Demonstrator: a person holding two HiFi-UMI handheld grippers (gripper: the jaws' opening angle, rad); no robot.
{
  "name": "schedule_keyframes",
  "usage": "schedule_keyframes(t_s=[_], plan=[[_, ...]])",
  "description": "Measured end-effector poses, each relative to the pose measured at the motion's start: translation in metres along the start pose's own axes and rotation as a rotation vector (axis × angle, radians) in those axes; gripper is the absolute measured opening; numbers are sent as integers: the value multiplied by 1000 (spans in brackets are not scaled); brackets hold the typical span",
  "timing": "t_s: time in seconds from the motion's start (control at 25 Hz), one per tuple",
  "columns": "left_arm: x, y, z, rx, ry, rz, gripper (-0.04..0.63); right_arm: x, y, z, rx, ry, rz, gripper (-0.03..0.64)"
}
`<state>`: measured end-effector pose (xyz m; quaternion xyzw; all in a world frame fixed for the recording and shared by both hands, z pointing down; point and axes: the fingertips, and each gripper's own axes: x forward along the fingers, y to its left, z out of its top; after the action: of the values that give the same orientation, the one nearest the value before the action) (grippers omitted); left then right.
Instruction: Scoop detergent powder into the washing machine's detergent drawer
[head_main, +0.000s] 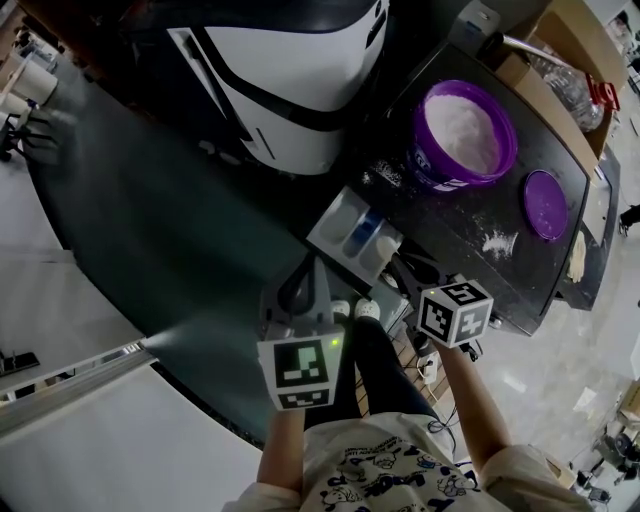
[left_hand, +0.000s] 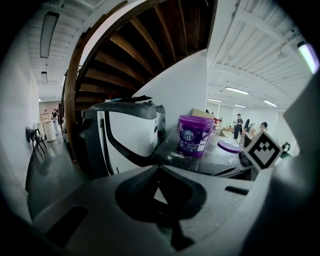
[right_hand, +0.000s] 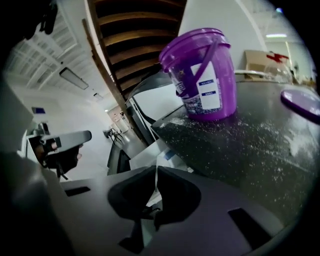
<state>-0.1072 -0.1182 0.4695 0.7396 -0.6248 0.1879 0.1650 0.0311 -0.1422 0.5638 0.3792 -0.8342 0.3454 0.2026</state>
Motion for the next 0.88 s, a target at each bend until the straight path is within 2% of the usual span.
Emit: schedule_keyframes(t_s=[0.64,0.88], plan=[[-1,7,-4,-15,3,7,3,14,12,-7,-693,53,-137,23],[0,9,-6,-16,8,7,3,16,12,-14,-968,82,-213,23]])
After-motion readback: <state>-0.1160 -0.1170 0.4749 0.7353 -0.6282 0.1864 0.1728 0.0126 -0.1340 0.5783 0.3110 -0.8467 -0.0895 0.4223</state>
